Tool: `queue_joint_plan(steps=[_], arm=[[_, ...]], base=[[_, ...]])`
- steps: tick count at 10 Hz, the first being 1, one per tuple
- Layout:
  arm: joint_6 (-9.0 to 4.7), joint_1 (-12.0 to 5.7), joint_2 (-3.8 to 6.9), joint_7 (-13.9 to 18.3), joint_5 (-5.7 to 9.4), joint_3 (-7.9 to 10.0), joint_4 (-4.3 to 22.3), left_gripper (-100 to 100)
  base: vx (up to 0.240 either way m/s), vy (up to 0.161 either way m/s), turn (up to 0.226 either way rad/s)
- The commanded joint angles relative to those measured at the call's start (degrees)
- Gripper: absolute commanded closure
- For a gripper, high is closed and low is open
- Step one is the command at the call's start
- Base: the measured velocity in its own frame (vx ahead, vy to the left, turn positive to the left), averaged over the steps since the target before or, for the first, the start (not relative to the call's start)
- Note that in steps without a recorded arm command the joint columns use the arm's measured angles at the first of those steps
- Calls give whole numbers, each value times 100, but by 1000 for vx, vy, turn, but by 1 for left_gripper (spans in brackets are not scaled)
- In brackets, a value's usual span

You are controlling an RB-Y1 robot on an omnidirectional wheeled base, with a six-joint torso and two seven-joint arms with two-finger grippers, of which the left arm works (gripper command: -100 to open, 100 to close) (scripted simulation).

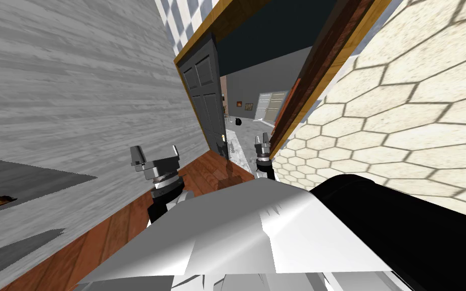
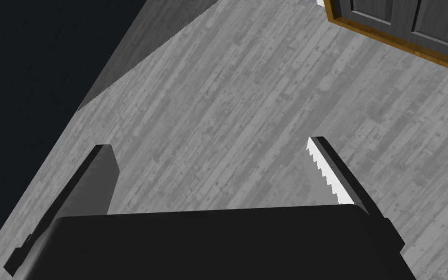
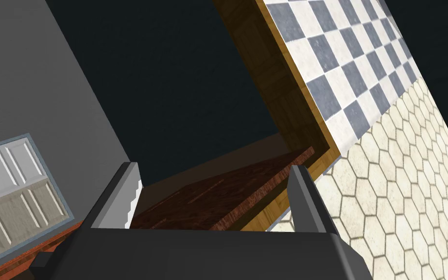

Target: Push the door open

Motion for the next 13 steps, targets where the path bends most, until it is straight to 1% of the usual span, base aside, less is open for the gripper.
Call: queue_joint_plan(steps=[1,2,5,9,13], arm=[[-23,-67,21,-11,7,-20,160,-100],[-44,-130,38,-22,14,-39,310,-100],[-81,-242,68,-41,26,-73,577,-100],[-151,-451,115,-76,48,-136,1074,-100],[-239,-713,163,-119,76,-215,1697,-100]], base=[[13,5,-73],[95,31,-92],[93,41,-63],[78,34,-77],[89,45,-100]])
